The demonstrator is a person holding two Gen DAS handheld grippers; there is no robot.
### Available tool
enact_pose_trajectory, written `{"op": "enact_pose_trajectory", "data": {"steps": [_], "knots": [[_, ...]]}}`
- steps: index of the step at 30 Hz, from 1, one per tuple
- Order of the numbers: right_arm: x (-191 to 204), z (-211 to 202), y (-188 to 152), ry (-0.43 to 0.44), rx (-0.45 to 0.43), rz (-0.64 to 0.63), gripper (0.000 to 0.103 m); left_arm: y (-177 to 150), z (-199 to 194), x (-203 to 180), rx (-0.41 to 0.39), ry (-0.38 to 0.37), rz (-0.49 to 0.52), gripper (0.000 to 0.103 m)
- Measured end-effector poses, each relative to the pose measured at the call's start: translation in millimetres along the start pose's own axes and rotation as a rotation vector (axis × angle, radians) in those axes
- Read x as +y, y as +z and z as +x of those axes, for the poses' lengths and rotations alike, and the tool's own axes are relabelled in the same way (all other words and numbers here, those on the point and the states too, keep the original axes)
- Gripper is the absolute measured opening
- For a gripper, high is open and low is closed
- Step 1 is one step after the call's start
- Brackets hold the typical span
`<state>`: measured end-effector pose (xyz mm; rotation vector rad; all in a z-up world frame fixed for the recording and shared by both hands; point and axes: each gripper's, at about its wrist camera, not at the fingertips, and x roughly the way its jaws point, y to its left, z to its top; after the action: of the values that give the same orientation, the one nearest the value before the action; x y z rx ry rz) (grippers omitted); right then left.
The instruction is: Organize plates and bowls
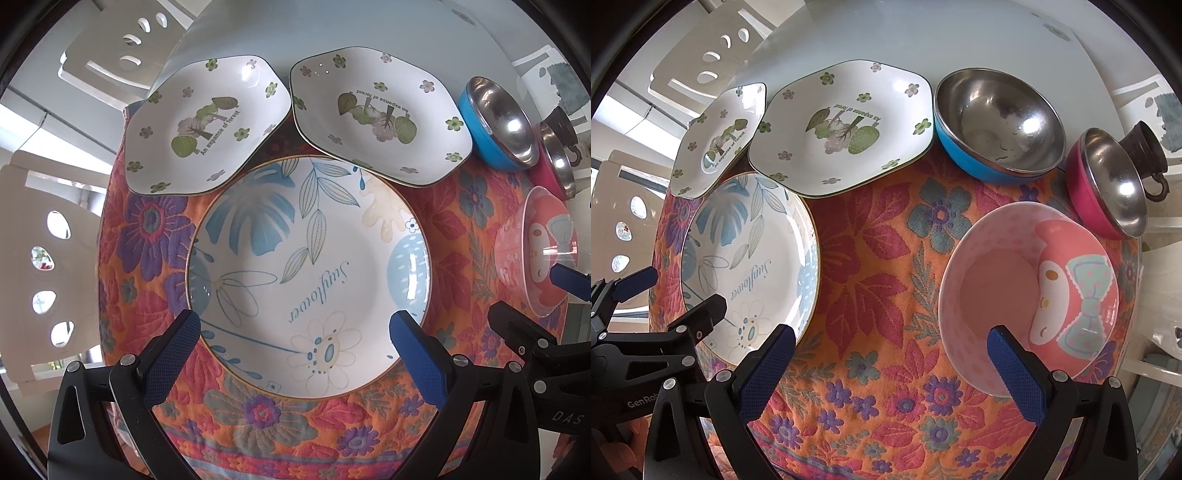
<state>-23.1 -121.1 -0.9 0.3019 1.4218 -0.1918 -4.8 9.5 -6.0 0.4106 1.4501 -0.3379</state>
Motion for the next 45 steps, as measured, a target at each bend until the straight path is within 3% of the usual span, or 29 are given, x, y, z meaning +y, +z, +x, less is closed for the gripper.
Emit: {"op": "enact_pose_trajectory", "data": {"steps": [45], "knots": [[4.5, 1.0, -1.8, 0.008, 0.019, -0.020, 0.103, -1.3, 2.1, 5.2, 0.018, -0.004, -0.008, 0.102]]}}
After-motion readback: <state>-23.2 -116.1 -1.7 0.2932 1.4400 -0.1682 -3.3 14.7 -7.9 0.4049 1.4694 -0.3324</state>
